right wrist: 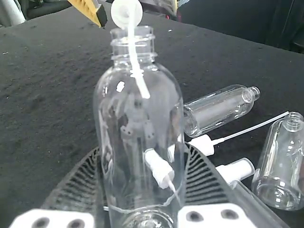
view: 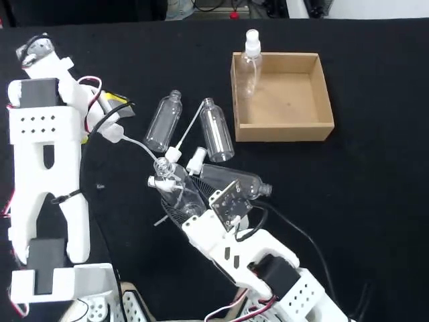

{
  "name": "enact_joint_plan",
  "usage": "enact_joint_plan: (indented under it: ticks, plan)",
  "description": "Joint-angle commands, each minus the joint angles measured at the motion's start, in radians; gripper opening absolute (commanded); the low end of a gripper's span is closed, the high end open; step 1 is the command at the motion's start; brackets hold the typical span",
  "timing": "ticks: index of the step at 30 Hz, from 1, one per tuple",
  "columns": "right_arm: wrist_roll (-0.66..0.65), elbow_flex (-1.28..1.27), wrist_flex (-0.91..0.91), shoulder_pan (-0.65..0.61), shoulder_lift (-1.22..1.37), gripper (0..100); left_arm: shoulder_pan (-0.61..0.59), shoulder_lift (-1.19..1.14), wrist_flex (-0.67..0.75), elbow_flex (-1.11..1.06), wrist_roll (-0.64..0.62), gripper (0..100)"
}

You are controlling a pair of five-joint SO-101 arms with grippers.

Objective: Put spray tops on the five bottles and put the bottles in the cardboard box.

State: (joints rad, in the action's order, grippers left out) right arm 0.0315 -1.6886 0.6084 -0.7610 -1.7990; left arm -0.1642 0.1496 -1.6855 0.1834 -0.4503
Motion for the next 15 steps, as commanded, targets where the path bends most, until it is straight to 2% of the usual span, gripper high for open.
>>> enact_joint_plan:
  ticks: [1,6,12,15]
  plan:
    - [-0.008,0.004,-0.026,-0.006,-0.068,6.0,0.015,0.011,-0.003,0.056,-0.011,35]
    - [-0.008,0.004,-0.026,-0.006,-0.068,6.0,0.028,0.009,-0.005,0.056,-0.006,35]
    - [-0.008,0.004,-0.026,-0.006,-0.068,6.0,0.108,0.018,0.000,0.058,-0.006,18]
    - [-0.008,0.004,-0.026,-0.006,-0.068,6.0,0.116,0.011,0.002,0.058,-0.006,18]
